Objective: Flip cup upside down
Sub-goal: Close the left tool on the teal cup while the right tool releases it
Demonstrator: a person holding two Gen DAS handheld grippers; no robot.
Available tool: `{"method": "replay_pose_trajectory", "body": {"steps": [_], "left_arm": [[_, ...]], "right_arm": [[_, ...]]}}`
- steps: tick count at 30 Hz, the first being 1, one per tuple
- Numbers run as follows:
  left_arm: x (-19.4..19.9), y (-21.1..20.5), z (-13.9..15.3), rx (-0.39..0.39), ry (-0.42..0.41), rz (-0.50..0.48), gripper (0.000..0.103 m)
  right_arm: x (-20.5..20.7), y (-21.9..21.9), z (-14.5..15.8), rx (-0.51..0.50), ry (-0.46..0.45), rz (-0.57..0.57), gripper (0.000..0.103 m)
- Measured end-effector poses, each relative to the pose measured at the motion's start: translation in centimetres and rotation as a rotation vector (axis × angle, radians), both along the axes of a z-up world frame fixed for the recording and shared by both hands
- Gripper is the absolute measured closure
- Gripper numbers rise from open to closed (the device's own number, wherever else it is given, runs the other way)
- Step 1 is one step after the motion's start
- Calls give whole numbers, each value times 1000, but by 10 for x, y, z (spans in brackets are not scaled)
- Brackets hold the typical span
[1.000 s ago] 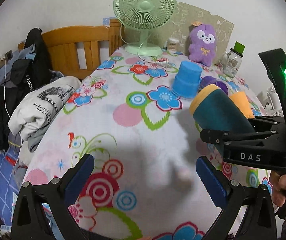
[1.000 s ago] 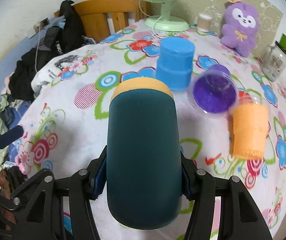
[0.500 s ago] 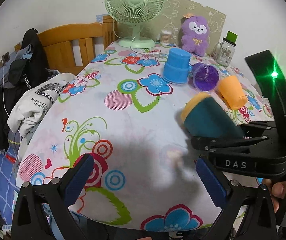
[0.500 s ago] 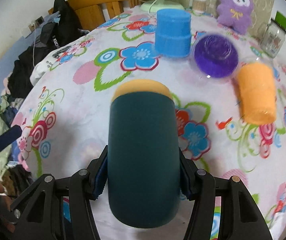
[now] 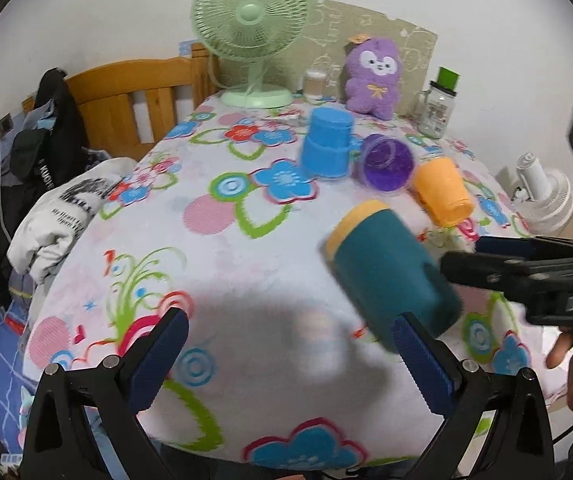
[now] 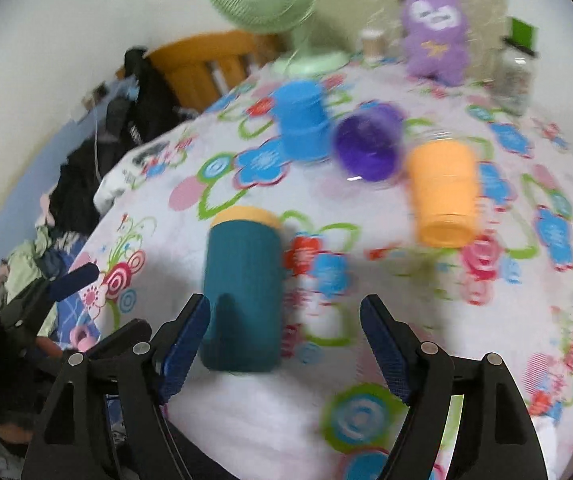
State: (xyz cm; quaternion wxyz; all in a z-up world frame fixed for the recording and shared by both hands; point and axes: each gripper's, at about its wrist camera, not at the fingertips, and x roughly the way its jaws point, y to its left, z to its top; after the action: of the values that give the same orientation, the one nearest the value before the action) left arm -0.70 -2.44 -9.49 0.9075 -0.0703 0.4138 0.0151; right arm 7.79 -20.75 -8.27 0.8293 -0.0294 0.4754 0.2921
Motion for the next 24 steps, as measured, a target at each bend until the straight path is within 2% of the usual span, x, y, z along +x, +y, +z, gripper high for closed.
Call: {"method": "replay_pose_trajectory", "body": {"steps": [3, 7, 10, 16, 18, 24], "left_arm": [[10, -18, 7, -12, -20, -35, 0], [26, -42, 11, -53, -37, -77, 0], [39, -58, 5, -74, -18, -102, 0], [51, -72, -13, -72, 30, -98, 0], [53, -71, -16, -106, 19, -99, 0], [64, -74, -20, -114, 41, -95, 0]], "right_arm": [[-3, -36, 9, 19, -35, -57, 15], [-5, -80, 11, 52, -39, -139, 14], [-7, -102, 5, 71, -22, -173, 14], [-7, -117, -8, 79, 3, -190, 14], [-6, -119, -11, 85, 9, -193, 14], [-4, -121, -16, 87, 20, -185, 14]]}}
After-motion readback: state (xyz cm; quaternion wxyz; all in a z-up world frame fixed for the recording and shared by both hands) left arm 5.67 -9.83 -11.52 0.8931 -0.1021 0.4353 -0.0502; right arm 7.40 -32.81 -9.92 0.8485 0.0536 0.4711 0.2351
